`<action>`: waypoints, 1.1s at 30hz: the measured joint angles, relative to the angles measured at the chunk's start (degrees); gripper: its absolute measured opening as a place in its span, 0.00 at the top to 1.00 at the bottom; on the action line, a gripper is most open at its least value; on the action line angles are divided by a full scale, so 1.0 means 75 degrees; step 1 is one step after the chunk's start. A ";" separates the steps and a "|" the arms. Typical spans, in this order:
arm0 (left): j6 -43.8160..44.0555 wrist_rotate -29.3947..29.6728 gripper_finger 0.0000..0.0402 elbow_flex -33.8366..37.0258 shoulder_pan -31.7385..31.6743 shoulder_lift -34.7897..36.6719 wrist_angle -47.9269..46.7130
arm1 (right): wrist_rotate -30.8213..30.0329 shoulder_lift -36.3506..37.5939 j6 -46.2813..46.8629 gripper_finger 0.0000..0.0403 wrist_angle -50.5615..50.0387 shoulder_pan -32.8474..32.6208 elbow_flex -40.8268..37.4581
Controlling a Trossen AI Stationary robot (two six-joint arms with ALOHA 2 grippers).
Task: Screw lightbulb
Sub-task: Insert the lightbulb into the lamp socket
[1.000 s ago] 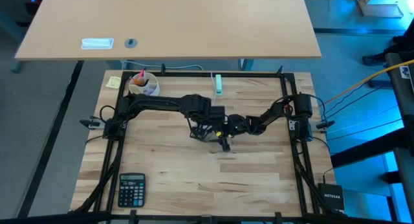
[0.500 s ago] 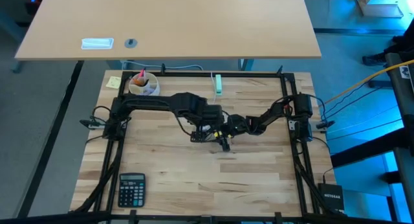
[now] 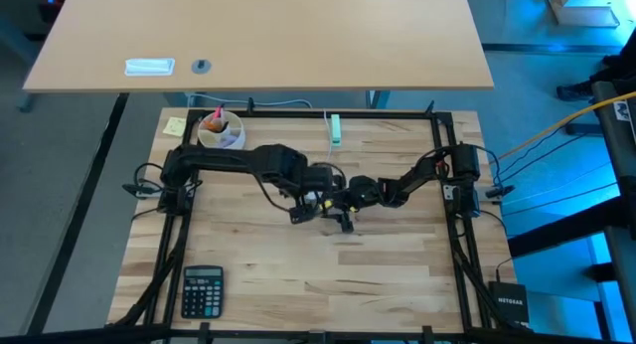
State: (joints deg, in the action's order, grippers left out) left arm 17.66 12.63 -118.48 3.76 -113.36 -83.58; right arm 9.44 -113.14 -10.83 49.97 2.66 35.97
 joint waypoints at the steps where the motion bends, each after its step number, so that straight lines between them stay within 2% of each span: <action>1: 0.0213 0.0221 0.07 0.0000 -0.0056 0.0017 -0.0080 | 0.0002 0.0000 0.0001 0.38 0.0001 0.0000 0.0000; 5: 0.0990 0.1260 0.11 0.0003 -0.0414 0.0225 -0.0850 | -0.0001 0.0000 0.0006 0.38 0.0001 0.0000 0.0000; 8: 0.1315 0.1454 0.14 0.0041 -0.0809 0.0388 -0.0774 | 0.0001 0.0000 0.0006 0.38 -0.0002 0.0000 0.0000; 11: 0.1852 0.1125 0.16 0.0064 -0.1218 0.0443 -0.0425 | 0.0005 0.0000 0.0006 0.38 -0.0002 0.0000 0.0001; 14: 0.2782 0.0153 0.16 0.0064 -0.1575 0.0426 -0.0258 | 0.0002 0.0000 0.0006 0.38 -0.0004 0.0000 0.0002; 19: 0.3628 -0.0661 0.16 0.0064 -0.1500 0.0198 0.0612 | 0.0002 0.0000 0.0006 0.38 -0.0002 0.0000 0.0000; 25: 0.4221 -0.0681 0.16 0.0069 -0.1191 -0.0021 0.0751 | 0.0002 0.0000 0.0009 0.38 -0.0002 0.0000 0.0001; 33: 0.4604 -0.0432 0.16 0.0546 -0.0974 -0.0302 0.0917 | 0.0002 0.0003 0.0012 0.38 -0.0075 0.0000 0.0051</action>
State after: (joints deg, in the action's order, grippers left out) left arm 52.19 9.39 -114.38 -3.55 -115.63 -76.70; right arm 9.45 -113.12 -10.74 49.41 2.66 36.35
